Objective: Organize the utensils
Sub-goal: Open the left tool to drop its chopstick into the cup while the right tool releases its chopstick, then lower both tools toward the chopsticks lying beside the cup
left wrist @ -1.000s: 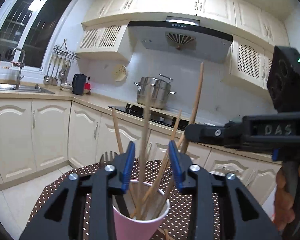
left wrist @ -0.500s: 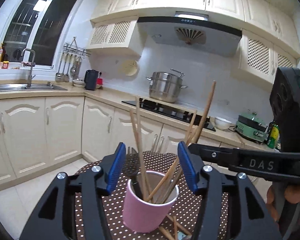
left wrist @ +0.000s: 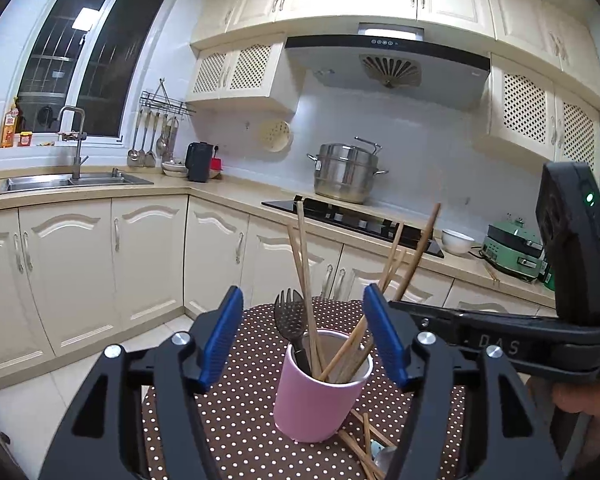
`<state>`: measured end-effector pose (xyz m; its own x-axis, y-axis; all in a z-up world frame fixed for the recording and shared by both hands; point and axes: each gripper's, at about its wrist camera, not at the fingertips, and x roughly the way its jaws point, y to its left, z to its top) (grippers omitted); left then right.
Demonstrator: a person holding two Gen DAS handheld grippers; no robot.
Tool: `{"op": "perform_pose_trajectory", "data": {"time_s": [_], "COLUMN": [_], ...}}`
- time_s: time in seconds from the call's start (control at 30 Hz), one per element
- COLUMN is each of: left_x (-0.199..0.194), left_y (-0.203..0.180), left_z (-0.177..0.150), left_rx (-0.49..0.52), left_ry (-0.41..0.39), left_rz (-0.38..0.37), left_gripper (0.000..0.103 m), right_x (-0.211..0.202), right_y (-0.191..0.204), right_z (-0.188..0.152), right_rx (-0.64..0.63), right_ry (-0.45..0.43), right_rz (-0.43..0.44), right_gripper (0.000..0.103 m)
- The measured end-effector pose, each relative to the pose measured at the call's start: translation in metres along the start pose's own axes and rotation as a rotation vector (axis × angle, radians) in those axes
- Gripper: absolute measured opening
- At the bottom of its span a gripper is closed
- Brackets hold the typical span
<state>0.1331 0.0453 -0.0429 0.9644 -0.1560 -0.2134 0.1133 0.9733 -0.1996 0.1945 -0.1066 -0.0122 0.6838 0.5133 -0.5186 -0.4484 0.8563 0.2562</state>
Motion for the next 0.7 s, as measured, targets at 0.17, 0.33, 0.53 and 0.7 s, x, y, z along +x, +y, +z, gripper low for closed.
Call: {"op": "perform_pose_trajectory", "data": {"time_s": [0.17, 0.33, 0.53, 0.7], "left_x": [-0.011, -0.017, -0.005, 0.024], "left_y": [-0.001, -0.005, -0.018, -0.035], "left_z": [0.002, 0.000, -0.017, -0.049], "left_rx": [0.008, 0.010, 0.001, -0.006], "left_ry": [0.021, 0.100, 0.322, 0.583], "left_rz": [-0.004, -0.034, -0.116, -0.177], "left_gripper": [0.063, 0.063, 0.063, 0.063], "right_x": [-0.016, -0.037, -0.055, -0.059], "right_y": [0.000, -0.007, -0.026, -0.050], "right_z": [-0.003, -0.010, -0.026, -0.050], "right_rx": [0.011, 0.017, 0.030, 0.060], "right_ry": [-0.037, -0.054, -0.036, 0.036], "right_rz": [-0.010, -0.030, -0.086, -0.123], "right_gripper": [0.052, 0.053, 0.057, 0.059]}}
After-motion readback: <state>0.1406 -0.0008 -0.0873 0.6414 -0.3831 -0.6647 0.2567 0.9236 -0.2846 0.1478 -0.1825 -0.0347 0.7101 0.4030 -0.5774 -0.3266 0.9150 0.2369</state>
